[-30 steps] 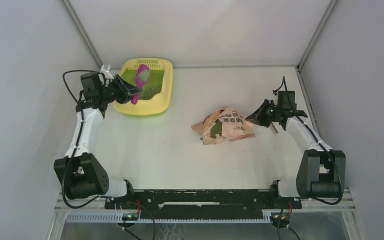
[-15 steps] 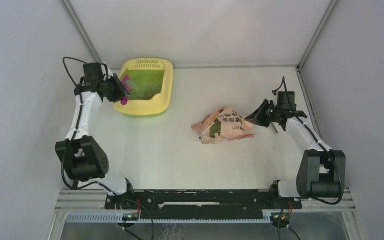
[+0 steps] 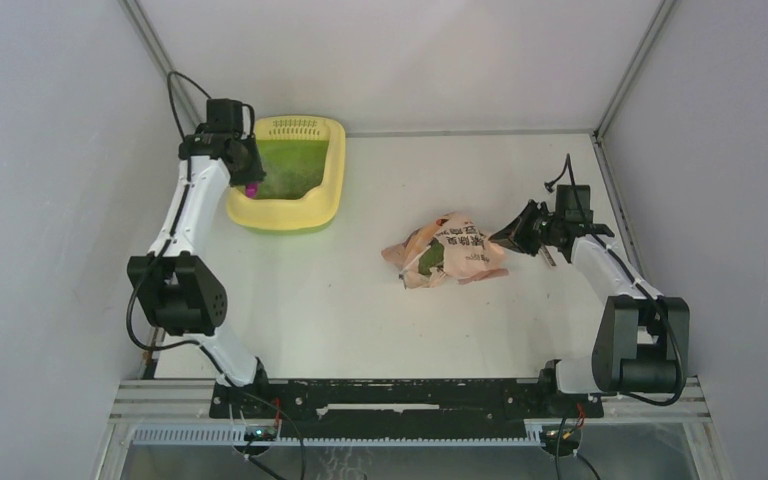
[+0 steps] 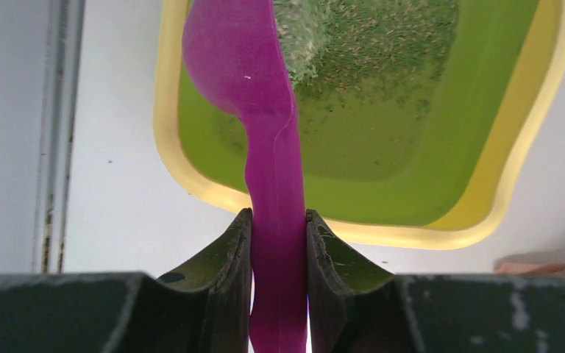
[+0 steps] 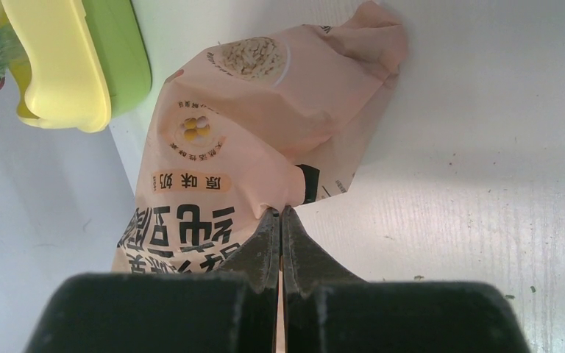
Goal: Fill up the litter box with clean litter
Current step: Pour the cat litter into the litter box.
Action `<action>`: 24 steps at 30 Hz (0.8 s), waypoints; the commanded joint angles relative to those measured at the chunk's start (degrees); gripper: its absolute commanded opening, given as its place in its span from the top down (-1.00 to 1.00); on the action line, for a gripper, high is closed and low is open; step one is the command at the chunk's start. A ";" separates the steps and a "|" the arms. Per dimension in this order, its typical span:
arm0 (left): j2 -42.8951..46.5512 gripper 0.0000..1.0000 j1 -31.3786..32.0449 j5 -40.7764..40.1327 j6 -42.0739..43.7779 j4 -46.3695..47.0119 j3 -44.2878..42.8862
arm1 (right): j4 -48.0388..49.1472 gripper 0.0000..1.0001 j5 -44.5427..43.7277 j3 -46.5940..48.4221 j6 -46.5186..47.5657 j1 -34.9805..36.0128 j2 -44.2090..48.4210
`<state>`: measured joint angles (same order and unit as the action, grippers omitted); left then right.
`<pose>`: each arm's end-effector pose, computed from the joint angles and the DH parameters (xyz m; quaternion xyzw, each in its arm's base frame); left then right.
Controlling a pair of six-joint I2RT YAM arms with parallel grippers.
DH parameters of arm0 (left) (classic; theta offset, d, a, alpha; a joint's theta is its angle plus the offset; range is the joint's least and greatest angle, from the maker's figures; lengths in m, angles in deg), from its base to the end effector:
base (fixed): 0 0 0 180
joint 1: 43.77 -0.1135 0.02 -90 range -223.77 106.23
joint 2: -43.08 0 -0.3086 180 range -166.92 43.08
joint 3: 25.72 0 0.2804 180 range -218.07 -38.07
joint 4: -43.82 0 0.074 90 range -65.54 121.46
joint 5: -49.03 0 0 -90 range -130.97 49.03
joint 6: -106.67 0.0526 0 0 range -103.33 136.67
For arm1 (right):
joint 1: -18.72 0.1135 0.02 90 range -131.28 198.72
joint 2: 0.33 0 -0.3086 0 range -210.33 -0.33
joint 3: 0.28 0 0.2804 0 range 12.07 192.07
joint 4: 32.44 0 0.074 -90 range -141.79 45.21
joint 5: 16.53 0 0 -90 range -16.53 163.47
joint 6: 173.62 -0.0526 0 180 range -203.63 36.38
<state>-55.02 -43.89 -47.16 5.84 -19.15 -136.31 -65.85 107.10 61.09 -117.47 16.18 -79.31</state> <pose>0.4176 0.0065 0.3822 -0.1078 0.9337 0.0191 0.3409 0.3034 0.0157 0.2400 0.1901 0.8874 0.3488 0.2339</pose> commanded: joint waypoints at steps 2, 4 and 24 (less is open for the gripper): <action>-1.10 1.00 5.14 -14.08 4.99 -1.50 -5.07 | 3.34 1.00 2.07 -0.96 0.01 -0.50 -0.82; -1.66 1.00 7.42 -18.30 6.22 -1.67 -5.65 | 3.58 1.00 2.38 -1.19 0.16 -0.70 -0.91; 1.26 1.00 20.03 -32.15 9.49 -0.61 -2.47 | 3.25 1.00 3.11 -1.19 0.28 -1.32 -0.22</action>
<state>-58.94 -24.00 -84.28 17.68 -19.63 -138.58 -64.17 109.55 60.10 -117.36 14.93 -80.31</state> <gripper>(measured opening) 0.319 0.007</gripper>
